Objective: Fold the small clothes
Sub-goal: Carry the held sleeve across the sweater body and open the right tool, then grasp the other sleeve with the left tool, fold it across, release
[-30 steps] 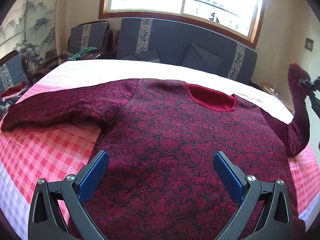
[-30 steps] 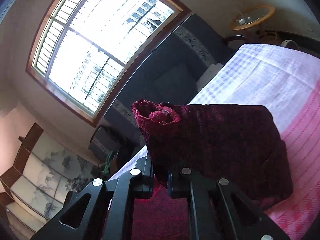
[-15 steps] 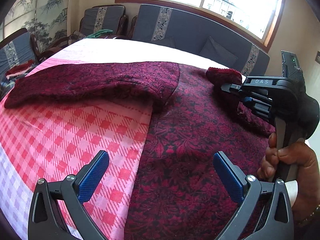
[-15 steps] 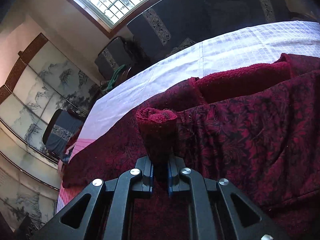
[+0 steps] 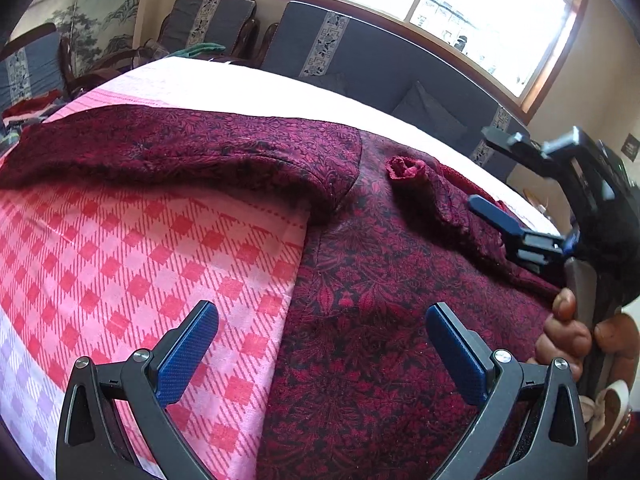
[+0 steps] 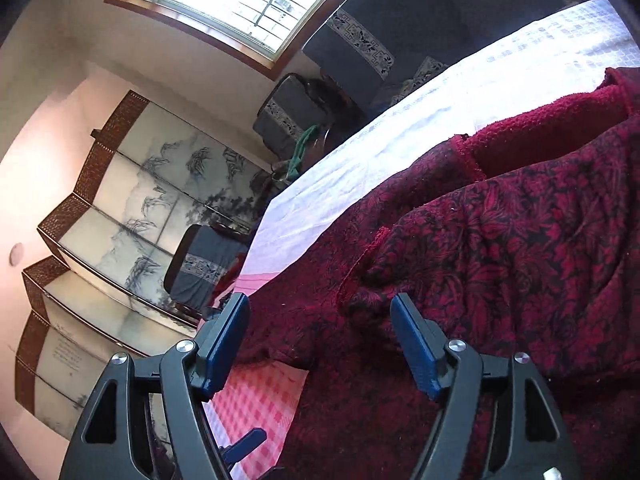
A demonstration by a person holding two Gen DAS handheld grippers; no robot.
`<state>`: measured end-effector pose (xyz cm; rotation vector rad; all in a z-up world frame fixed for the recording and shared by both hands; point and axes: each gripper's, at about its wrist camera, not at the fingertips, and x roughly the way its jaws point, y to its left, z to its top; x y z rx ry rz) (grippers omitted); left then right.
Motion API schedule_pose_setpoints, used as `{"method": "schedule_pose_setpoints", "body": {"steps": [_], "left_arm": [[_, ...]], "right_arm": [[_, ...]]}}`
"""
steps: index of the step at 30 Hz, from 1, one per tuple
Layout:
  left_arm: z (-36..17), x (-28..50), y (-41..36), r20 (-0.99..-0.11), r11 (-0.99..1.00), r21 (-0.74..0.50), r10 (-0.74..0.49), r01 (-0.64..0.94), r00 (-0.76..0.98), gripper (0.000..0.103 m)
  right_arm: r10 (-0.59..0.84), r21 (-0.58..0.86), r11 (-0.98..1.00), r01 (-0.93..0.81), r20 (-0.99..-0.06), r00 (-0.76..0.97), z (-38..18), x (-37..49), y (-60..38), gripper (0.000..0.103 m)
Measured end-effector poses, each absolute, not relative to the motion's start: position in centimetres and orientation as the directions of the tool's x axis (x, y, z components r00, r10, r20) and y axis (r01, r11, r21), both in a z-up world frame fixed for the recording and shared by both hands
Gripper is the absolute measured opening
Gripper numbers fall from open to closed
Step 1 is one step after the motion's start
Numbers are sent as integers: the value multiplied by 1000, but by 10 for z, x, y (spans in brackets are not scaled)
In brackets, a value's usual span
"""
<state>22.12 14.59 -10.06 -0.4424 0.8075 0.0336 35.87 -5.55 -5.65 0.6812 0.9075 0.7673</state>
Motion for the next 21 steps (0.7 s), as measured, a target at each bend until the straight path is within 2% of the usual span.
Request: {"method": "schedule_pose_setpoints", "body": {"steps": [3,5,10,14,15,21], "left_arm": [[-89,214,193,-657,842,-481,-164,-242,736,103],[-83,209,230,-633,795,-530,-139,-295,762,103],[-85,208,309,-647,689,-596,-108,-412,755,102],[-108,209,366,-660,539,-670,-119,-511,741,100],[-109,208,374,-628,511,-702,-116,-496,769,101],[-118,209,407,-580,412,-768,-123,-490,805,100]], "right_arm": [[817,769,553,-320,-427,387,-46,332,-79,71],[802,742,579,-338,-445,399,-41,309,-98,71],[724,636,683,-359,-522,452,-39,268,-129,71],[688,582,724,-370,-567,454,-51,254,-135,72],[693,589,719,-368,-568,445,-55,254,-135,72],[692,594,720,-359,-576,435,-68,251,-137,72]]}}
